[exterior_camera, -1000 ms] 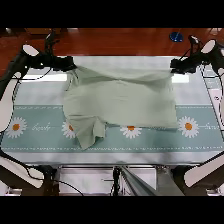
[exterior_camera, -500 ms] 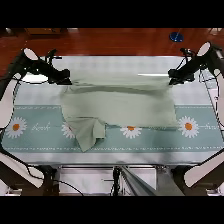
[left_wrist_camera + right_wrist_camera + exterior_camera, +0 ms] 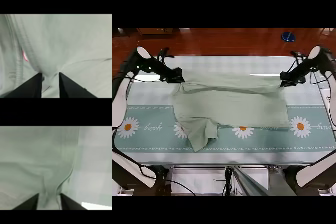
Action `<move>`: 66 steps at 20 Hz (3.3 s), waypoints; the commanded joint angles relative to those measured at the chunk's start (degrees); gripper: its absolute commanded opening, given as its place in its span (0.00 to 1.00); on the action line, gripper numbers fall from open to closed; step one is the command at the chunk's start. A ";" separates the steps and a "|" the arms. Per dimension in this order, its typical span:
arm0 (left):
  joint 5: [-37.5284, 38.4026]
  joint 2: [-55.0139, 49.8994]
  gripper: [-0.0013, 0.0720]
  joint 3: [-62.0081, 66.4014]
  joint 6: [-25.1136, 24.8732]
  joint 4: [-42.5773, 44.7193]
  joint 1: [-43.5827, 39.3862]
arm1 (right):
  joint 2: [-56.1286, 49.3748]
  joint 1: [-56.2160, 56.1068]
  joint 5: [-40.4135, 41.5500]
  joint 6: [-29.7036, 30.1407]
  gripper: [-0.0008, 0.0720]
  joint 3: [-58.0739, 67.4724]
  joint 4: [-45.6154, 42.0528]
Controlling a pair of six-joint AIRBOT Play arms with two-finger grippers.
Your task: Fold the shirts.
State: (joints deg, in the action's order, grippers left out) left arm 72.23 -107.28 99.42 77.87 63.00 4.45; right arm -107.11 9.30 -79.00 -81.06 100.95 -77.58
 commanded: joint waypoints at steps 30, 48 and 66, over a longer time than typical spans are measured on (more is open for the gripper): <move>-16.39 31.39 0.60 -61.55 -6.05 -11.87 -0.11 | 36.85 24.94 0.11 6.58 0.73 -48.94 4.57; -8.28 29.77 0.05 -61.37 -10.62 -11.93 2.08 | 41.31 34.45 10.45 11.34 0.73 -64.94 21.75; 0.83 35.36 0.04 -48.63 -11.41 -18.25 9.62 | 46.84 23.87 8.48 12.46 0.04 -54.93 34.18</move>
State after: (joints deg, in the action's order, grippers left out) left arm 68.66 -75.16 44.86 66.41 49.52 11.03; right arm -65.93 33.04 -65.93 -68.60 39.51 -45.98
